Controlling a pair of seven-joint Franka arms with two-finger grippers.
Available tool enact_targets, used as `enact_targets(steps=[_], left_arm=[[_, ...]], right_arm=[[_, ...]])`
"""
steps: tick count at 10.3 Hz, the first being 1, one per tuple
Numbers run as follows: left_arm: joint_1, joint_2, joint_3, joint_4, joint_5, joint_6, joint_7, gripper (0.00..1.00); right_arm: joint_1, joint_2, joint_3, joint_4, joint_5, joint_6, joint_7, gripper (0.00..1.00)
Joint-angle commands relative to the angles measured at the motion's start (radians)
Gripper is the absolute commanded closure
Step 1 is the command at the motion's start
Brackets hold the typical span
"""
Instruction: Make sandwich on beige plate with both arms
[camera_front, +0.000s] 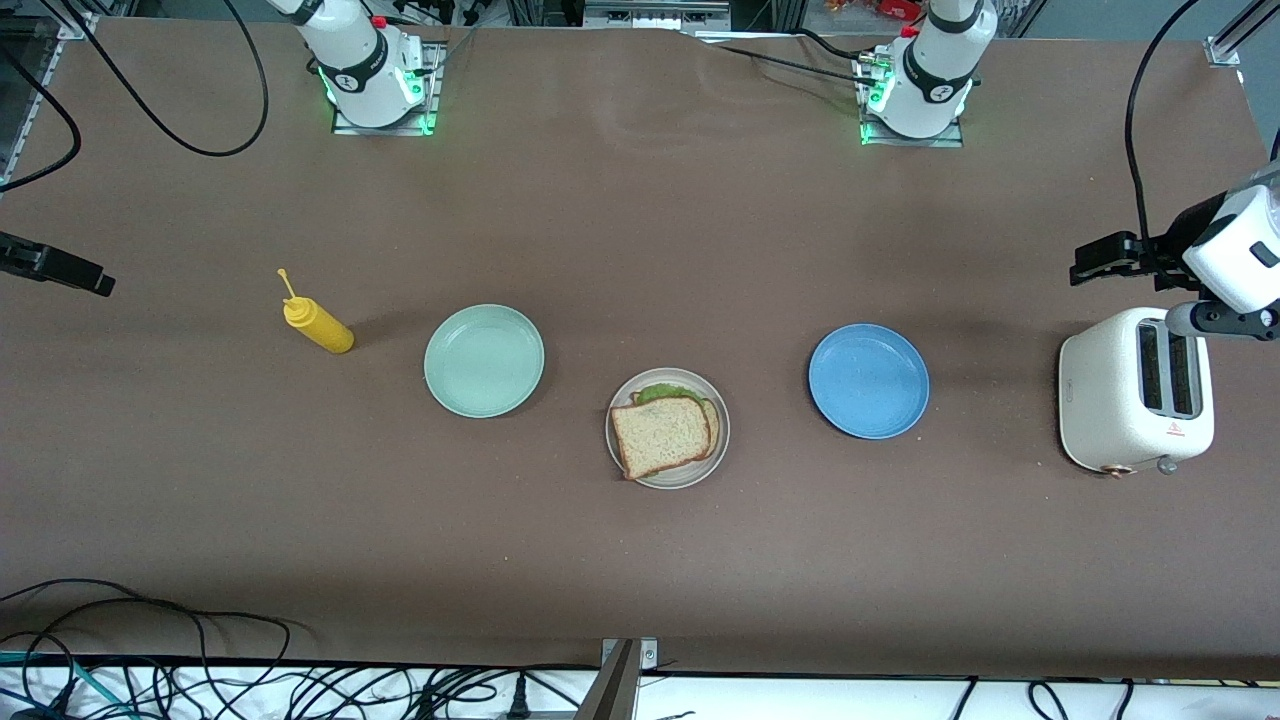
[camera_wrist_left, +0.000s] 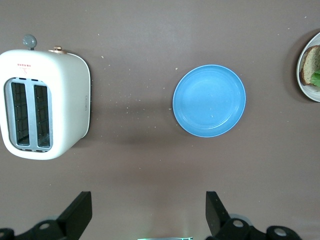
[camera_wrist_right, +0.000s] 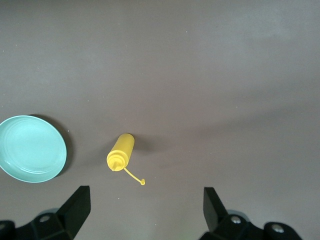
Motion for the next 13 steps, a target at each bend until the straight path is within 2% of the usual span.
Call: enact_targets(steps=[1, 13], left_arm=[[-0.009, -0.004, -0.004, -0.005, 0.041, 0.01, -0.007, 0.0], [-0.009, -0.003, -0.007, -0.013, 0.041, 0.025, -0.008, 0.0]], right_arm=[[-0.007, 0.008, 0.007, 0.017, 0.016, 0.003, 0.011, 0.0], [-0.007, 0.016, 0.007, 0.017, 0.018, 0.019, 0.01, 0.0]])
